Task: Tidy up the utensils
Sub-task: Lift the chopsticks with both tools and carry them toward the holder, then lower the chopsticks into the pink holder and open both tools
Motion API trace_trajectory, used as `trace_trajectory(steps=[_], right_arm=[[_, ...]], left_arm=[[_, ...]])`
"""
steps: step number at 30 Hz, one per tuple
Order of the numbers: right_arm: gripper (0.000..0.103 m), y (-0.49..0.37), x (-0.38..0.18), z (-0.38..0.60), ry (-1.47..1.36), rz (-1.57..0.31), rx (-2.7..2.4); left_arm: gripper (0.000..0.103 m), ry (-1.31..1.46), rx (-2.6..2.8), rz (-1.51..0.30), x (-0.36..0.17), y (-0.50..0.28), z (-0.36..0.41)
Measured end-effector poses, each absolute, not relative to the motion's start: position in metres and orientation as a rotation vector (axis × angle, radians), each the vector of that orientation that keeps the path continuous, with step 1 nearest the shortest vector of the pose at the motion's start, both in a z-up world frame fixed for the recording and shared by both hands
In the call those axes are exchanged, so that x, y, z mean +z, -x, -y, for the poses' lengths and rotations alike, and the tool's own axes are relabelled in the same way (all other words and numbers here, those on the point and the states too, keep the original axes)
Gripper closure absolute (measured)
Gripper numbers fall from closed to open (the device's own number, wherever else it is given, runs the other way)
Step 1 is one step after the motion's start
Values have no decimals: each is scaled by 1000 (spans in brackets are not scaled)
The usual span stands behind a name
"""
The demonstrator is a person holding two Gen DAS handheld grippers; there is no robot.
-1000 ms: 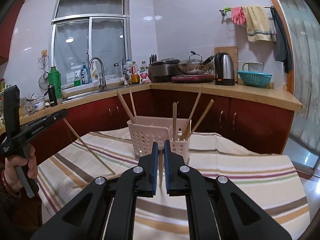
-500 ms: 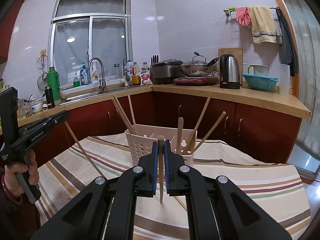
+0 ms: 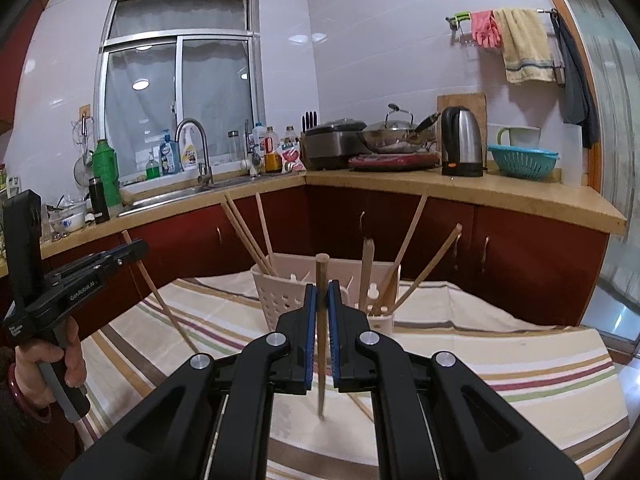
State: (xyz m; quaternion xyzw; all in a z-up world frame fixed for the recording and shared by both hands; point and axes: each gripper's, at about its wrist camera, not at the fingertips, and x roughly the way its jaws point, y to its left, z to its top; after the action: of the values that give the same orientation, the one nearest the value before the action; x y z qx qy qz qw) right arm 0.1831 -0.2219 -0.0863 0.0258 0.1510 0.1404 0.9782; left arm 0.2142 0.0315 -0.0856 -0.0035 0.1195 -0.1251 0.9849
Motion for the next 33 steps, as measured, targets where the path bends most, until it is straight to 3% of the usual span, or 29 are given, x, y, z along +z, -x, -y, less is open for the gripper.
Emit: trace_trajectory(steps=[10,21,28,33], right_arm=[[96,-177,-34,236,-68,-213,298],[96,-184,30,252,-59,-27,274],[96,-223,29,260,-77,-8,249],[96,-253,5,258,-87,-64,255]], left_arm=[[97,52,-340,-192,-21,-215,-18],[97,49,-371,-19,48,-233,23],[97,102,-310,43,49,-276,34],[97,103,-287,-26,22,-315,41]])
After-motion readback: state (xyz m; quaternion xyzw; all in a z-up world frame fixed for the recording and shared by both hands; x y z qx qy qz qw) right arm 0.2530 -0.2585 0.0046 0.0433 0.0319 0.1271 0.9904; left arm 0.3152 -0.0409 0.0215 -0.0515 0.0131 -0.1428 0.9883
